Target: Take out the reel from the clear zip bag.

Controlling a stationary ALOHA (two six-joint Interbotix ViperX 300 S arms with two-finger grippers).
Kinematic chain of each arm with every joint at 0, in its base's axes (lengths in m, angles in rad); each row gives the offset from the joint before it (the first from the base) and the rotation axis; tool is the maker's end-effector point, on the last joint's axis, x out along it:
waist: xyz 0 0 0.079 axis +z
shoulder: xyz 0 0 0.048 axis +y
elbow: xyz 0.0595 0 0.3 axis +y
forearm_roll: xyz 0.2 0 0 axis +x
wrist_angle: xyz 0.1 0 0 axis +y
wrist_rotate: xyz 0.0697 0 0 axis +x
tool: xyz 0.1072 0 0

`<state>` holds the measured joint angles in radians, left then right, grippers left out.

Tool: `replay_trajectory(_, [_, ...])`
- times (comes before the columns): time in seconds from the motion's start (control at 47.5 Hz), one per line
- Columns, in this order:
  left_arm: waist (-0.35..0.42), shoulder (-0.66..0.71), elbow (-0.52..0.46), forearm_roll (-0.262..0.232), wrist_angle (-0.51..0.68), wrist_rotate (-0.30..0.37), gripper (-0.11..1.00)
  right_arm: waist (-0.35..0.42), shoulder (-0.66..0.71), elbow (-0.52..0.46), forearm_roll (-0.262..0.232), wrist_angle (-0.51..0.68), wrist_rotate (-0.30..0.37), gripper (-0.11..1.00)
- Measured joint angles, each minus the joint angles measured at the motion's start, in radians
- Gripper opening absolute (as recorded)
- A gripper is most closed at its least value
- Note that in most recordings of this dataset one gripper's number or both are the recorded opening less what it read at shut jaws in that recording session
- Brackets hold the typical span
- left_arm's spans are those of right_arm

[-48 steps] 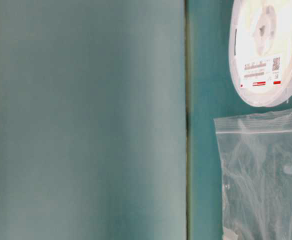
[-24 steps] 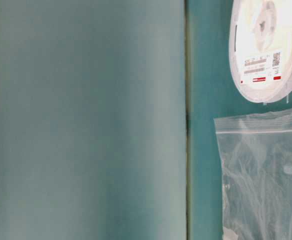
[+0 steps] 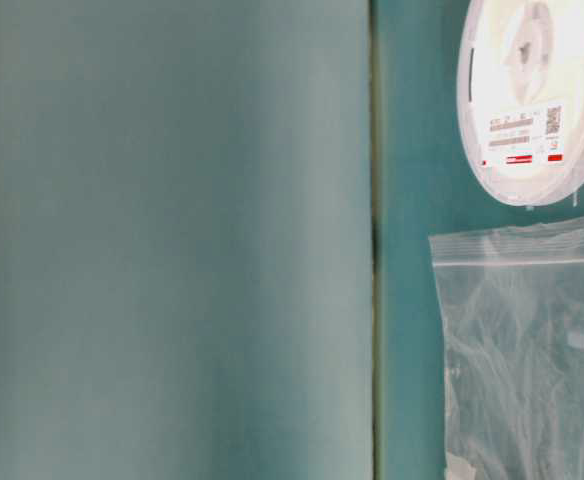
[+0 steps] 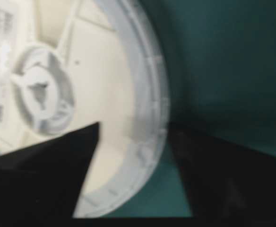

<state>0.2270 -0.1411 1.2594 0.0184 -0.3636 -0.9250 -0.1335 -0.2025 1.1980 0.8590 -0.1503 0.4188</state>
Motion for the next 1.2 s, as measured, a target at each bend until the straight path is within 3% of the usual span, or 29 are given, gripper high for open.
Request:
replay_trajectory(0.232, [0.0, -0.002, -0.003, 0.0, 0.0, 0.003, -0.01, -0.002, 0.0, -0.008, 0.0, 0.0, 0.0, 0.95])
replay_trajectory(0.358, [0.0, -0.002, 0.002, 0.0, 0.0, 0.003, 0.09, -0.003, -0.008, -0.008, 0.002, 0.014, 0.0, 0.95])
replay_trajectory(0.4, [0.0, -0.003, 0.003, 0.002, 0.0, 0.005, 0.17, -0.002, -0.011, -0.008, 0.002, 0.02, 0.0, 0.95])
replay_trajectory(0.61, [-0.002, -0.012, 0.0, 0.002, 0.0, 0.0, 0.77, -0.003, -0.032, 0.0, 0.0, 0.037, 0.0, 0.95])
replay_trajectory(0.716, [-0.002, -0.021, -0.003, 0.002, 0.0, 0.002, 0.96, -0.003, -0.038, 0.003, 0.002, 0.037, 0.0, 0.95])
replay_trajectory(0.947, [-0.002, -0.048, -0.005, 0.002, 0.029, 0.003, 0.93, -0.002, -0.054, 0.014, 0.002, 0.051, 0.0, 0.95])
replay_trajectory(1.2, [-0.003, -0.206, -0.005, 0.005, 0.195, 0.006, 0.93, -0.003, -0.13, 0.043, 0.0, 0.077, -0.002, 0.95])
